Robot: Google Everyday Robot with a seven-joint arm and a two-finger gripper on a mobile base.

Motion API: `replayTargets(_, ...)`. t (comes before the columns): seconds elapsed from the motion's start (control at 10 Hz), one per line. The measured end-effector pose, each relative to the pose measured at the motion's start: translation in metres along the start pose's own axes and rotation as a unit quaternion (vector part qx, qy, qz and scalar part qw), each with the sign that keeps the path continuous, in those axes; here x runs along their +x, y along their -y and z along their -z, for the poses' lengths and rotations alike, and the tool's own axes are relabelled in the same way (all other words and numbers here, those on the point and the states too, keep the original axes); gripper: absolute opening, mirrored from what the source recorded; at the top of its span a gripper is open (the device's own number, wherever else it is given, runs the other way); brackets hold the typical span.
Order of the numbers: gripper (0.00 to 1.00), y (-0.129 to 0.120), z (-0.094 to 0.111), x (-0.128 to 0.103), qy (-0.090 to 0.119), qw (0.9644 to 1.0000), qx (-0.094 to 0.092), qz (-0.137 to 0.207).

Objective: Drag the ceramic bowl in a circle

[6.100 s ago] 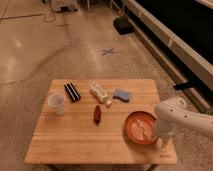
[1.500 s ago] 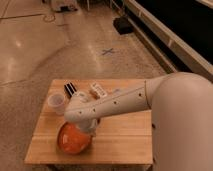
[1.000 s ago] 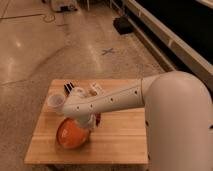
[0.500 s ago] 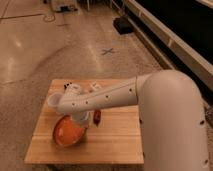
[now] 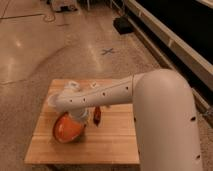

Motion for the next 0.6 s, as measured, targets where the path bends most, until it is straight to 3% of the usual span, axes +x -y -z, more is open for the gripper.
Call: replayTargets(0.6,0.06,-0.091,0.002,0.038,-0.016,0.9962,-0.030,-0.080)
